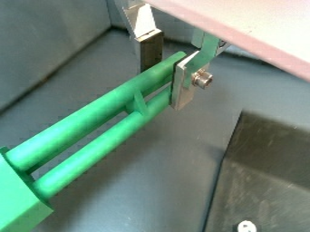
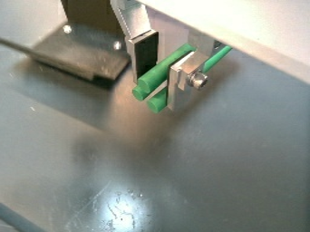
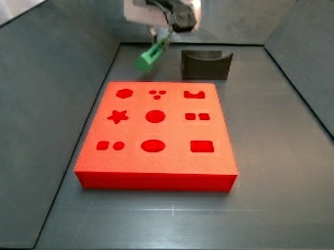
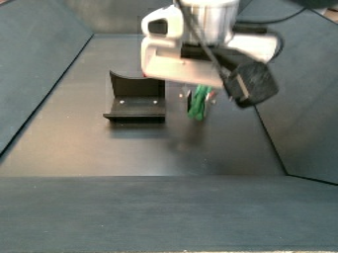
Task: Pick up the 3 prong object. Move up. Place the 3 prong object on the fixture. Regrasp the 3 prong object. Move to above the board. Insert the 3 prong object.
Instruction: Move up, then place the 3 prong object on the fixture.
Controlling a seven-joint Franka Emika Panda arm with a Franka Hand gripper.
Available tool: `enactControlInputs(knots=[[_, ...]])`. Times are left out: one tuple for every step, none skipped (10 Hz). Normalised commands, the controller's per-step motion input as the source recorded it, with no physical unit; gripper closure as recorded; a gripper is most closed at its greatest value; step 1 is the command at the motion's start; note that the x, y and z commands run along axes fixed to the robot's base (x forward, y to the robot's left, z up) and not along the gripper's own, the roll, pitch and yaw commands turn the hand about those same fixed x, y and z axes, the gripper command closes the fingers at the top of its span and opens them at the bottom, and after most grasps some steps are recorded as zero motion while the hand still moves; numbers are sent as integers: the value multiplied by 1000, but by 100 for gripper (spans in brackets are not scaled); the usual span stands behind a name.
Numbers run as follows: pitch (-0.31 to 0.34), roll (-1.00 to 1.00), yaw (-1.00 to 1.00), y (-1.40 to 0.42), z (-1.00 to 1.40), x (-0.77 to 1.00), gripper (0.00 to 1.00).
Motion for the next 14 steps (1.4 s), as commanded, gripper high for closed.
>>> enactControlInputs(knots=[[29,40,11,2,190,-29,100],[0,0,0,0,1000,0,100],[19,-1,-4,-3,1000,-9,100],[27,3,-6,-2,1000,-14,100],[28,16,-11,1,1000,-18,100],[28,25,-14,1,1000,-21,100],[34,36,-15,4,1000,-27,100],[36,41,-15,5,1000,-28,100],[41,50,-14,4,896,-24,100],[49,52,-12,4,781,-22,100],[61,59,-8,5,549,-11,100],[76,62,-2,5,318,1,100],[-103,62,1000,-792,228,1000,100],[-98,63,1000,-791,182,1000,100]])
